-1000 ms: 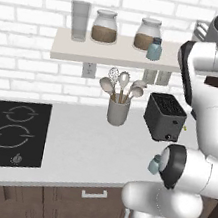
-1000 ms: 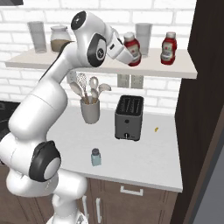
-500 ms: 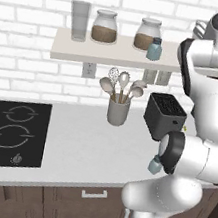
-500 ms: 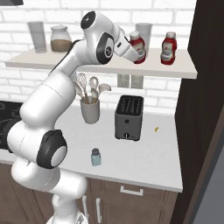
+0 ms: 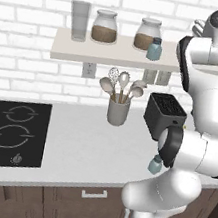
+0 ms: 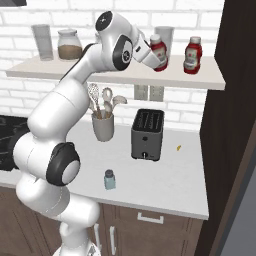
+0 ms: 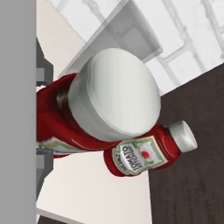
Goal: Put the shaker and condiment bottle from the counter next to their counterparts in the cabinet.
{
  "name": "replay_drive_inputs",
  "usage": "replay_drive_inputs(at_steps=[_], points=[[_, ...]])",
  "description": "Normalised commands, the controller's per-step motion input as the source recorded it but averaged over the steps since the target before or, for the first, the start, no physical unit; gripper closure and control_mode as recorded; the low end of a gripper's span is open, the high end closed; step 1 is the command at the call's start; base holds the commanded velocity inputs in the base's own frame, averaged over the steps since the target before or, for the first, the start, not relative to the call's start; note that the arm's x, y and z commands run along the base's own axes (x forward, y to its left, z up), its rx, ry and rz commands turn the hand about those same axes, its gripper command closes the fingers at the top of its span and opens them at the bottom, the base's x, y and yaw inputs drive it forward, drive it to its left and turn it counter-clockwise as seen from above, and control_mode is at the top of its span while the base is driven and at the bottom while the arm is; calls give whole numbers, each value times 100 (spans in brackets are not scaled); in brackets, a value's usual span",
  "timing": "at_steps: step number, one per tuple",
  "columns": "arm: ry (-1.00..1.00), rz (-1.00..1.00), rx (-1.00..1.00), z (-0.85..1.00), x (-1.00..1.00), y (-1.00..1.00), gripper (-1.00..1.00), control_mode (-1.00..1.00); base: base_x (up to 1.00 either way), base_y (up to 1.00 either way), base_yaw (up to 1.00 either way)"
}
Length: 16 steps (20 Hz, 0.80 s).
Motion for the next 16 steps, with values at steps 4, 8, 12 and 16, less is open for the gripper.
replay_drive_inputs(at_steps=[4,8,12,16], points=[[0,0,0,-2,0,0,100,-100,0,0,0],[0,0,0,-4,0,0,100,-100,0,0,0],[0,0,0,-16,0,0,100,-100,0,0,0],[1,0,0,-22,0,0,100,-100,0,0,0]])
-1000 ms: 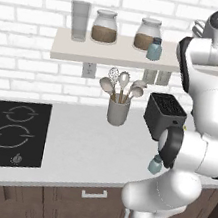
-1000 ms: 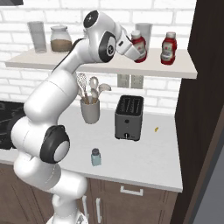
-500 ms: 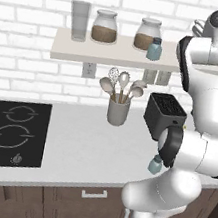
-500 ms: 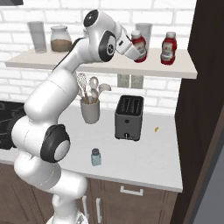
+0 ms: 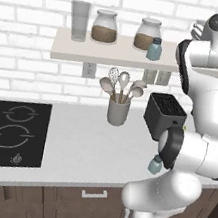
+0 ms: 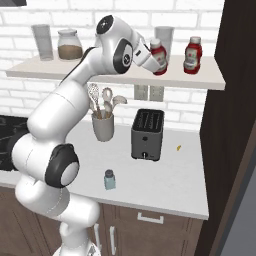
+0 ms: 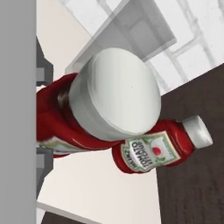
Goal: Put the shaker and condiment bottle from the counter next to their counterparts in the cabinet.
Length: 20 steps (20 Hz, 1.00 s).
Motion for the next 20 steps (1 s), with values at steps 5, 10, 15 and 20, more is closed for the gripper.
replay_drive_inputs(at_steps=[5,10,15,20], points=[[0,0,0,-16,1,0,100,-100,0,0,0],[1,0,0,-9,11,0,100,-100,0,0,0],[1,0,0,-7,17,0,-100,-100,0,0,0],[3,0,1,0,35,-9,-100,-100,0,0,0]])
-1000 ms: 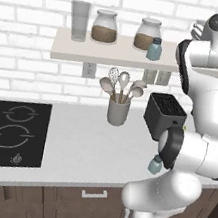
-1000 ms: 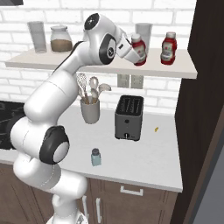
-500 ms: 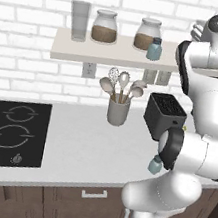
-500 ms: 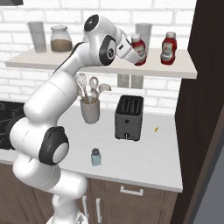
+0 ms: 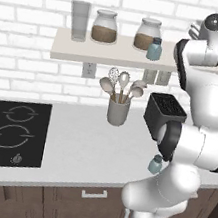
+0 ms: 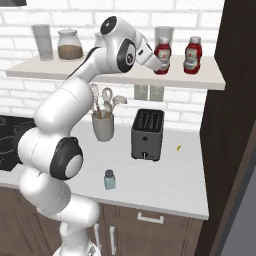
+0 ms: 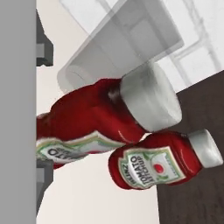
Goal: Put the shaker and condiment bottle from the counter next to their counterparts in the cabinet.
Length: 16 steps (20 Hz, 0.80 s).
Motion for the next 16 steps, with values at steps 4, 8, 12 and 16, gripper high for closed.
replay_drive_inputs(at_steps=[4,8,12,16], points=[[3,0,0,0,38,-9,-100,-100,0,0,0],[1,0,0,0,31,-8,-100,-100,0,0,0],[0,1,0,0,8,0,-100,-100,0,0,0],[0,0,0,0,0,-2,-100,-100,0,0,0]])
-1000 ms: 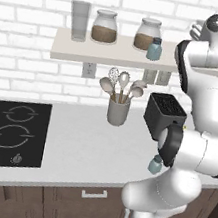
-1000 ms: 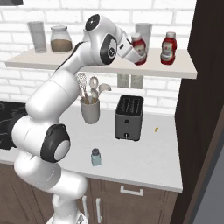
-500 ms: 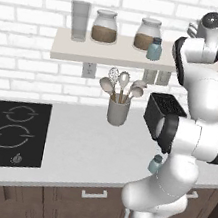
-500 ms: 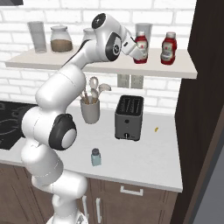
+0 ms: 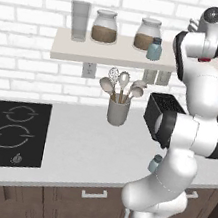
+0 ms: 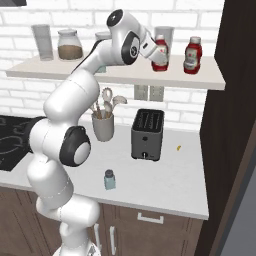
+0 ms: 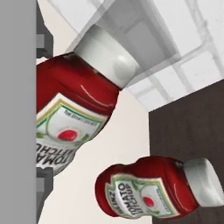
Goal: Put the shaker and condiment bottle from the counter next to their counterparts in the cabinet.
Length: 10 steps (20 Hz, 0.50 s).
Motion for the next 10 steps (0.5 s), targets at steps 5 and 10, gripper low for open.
replay_drive_inputs(at_steps=[5,10], points=[[-2,0,0,0,0,-14,-100,-100,0,0,0],[-3,0,0,0,0,-20,-100,-100,0,0,0]])
